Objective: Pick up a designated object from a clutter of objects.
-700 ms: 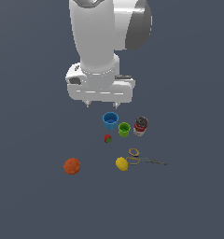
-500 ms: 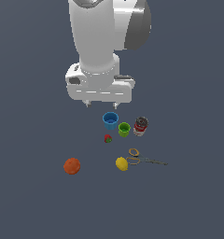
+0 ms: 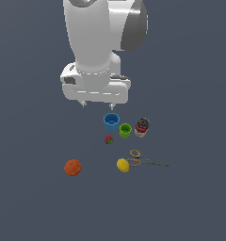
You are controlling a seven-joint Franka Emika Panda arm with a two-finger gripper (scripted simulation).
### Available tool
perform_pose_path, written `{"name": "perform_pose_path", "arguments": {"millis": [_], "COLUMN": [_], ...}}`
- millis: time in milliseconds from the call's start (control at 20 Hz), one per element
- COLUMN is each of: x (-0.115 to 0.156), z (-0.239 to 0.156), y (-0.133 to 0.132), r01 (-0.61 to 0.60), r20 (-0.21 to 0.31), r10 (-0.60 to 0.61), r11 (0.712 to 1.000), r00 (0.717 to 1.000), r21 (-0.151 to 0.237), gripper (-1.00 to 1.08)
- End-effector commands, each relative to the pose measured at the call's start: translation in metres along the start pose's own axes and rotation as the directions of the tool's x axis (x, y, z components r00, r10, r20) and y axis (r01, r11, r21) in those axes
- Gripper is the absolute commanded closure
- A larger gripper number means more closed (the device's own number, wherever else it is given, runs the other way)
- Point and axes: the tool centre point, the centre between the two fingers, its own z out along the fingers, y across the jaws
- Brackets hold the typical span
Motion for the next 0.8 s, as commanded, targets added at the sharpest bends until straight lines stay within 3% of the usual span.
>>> {"name": "perform_pose_path", "arguments": {"millis": [0, 350, 750], "x": [-0.001, 0.008, 0.038], "z": [0.000, 0.005, 0.026], "y": [0.000, 0.003, 0.016], "r01": [0.004, -0.034, -0.178], "r20": [0.000, -0.002, -0.006], "r10": [-0.004, 0.034, 0.178], "r11": [1.000, 0.999, 0.984], "r00": [1.000, 0.999, 0.984], "r21": [-0.001, 0.004, 0.023], "gripper": [-0.92, -0.92, -0.92]}}
